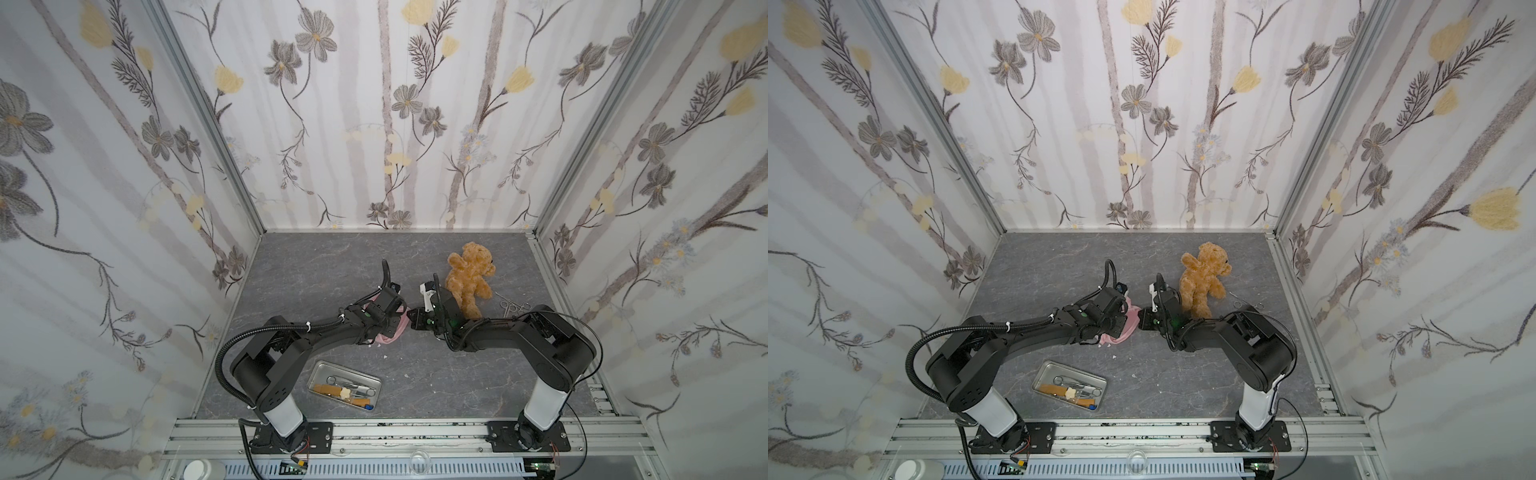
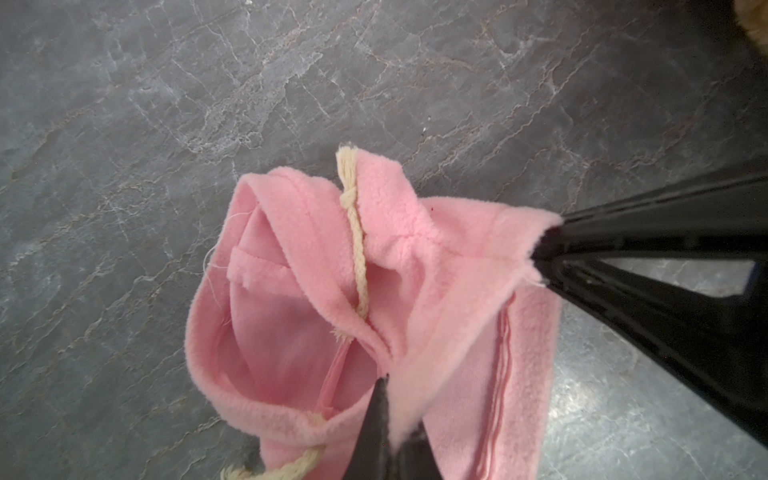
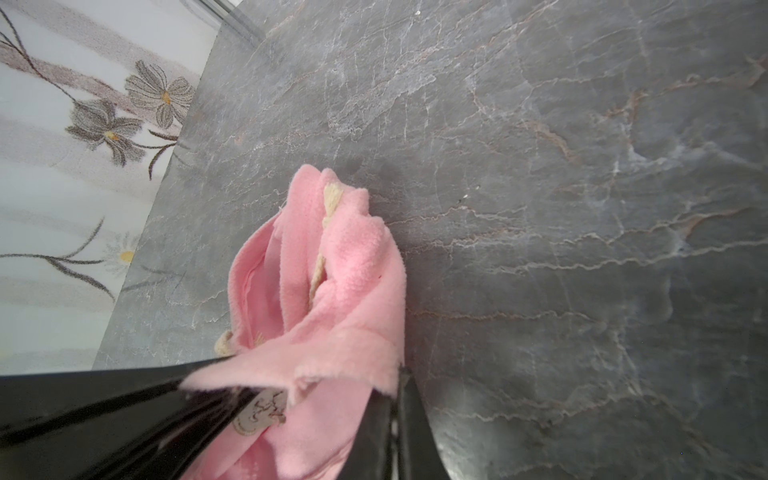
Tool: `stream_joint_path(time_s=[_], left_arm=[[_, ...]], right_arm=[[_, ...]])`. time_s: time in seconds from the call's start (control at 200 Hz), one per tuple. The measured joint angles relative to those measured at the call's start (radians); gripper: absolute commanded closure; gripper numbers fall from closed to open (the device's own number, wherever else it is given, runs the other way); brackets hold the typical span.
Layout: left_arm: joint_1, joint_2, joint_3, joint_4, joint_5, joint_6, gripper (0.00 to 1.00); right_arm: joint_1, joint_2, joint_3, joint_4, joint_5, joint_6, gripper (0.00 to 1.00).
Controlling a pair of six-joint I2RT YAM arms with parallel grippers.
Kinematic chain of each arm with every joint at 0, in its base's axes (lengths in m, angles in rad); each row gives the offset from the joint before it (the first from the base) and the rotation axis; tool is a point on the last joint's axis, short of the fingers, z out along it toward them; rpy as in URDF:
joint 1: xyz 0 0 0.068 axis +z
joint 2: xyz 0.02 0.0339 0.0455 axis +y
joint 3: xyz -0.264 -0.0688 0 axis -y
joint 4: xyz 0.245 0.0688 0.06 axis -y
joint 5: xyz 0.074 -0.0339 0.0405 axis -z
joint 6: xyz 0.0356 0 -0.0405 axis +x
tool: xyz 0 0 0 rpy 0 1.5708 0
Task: Dress the teddy bear
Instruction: 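Release the hoodie with the right gripper and grasp the teddy bear's head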
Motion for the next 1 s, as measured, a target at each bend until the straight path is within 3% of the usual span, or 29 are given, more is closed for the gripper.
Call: stream_joint_path(time_s=[0.135, 0.19, 0.315, 0.425, 0.535, 0.999], left_arm=[[0.024, 0.008, 0.013, -0.002, 0.010, -0.016, 1.00], [0.038, 0.014, 0.024, -0.001, 0.022, -0.026, 1.00], [0.060, 0.022, 0.046, 0.001, 0.046, -0.051, 1.00], [0.067, 0.024, 0.056, 0.007, 0.071, -0.064, 1.00], [0.072, 0.025, 0.060, 0.014, 0.091, -0.073, 1.00], [0.076, -0.020, 0.042, 0.023, 0.127, -0.093, 1.00]], right_arm=[[-0.023, -0.125, -0.040, -0.034, -0.001, -0.026, 0.34], [-0.031, -0.206, -0.055, -0.071, 0.002, -0.039, 0.16], [-0.062, -0.430, -0.082, -0.184, 0.045, -0.103, 0.02], [-0.173, -0.570, -0.109, -0.239, 0.106, -0.128, 0.01], [-0.284, -0.573, -0.090, -0.293, 0.151, -0.144, 0.03], [-0.370, -0.042, 0.362, -0.396, 0.137, -0.238, 0.15]])
